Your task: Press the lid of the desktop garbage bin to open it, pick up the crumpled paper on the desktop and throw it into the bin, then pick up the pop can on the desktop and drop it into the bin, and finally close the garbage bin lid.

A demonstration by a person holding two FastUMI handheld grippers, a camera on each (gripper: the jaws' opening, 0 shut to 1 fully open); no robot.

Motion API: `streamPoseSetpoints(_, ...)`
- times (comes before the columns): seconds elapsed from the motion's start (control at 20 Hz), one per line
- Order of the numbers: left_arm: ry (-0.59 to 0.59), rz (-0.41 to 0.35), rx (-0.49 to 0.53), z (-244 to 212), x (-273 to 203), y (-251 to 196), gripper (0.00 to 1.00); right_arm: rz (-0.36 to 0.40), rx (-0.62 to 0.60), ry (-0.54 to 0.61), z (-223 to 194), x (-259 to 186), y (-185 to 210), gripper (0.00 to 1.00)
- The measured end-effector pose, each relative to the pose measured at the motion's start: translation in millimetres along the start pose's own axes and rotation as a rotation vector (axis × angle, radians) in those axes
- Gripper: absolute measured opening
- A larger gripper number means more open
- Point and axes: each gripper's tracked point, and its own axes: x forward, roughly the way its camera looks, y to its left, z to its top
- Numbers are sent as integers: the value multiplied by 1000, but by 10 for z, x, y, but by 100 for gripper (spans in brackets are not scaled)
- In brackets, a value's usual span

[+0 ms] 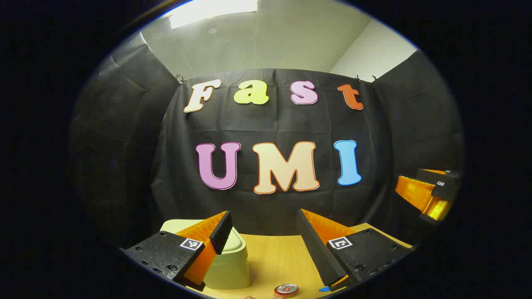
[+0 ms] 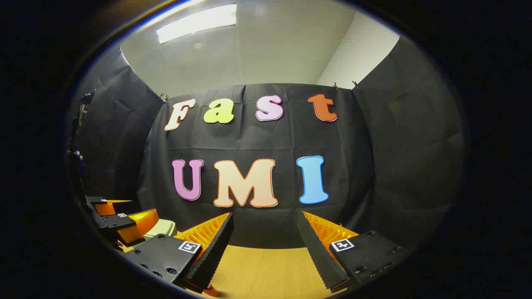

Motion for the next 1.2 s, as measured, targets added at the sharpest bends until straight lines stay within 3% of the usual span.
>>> streamPoseSetpoints(1.2,0,16,6,15,-120,-4,94,32,3,7,-14,-75,59,98)
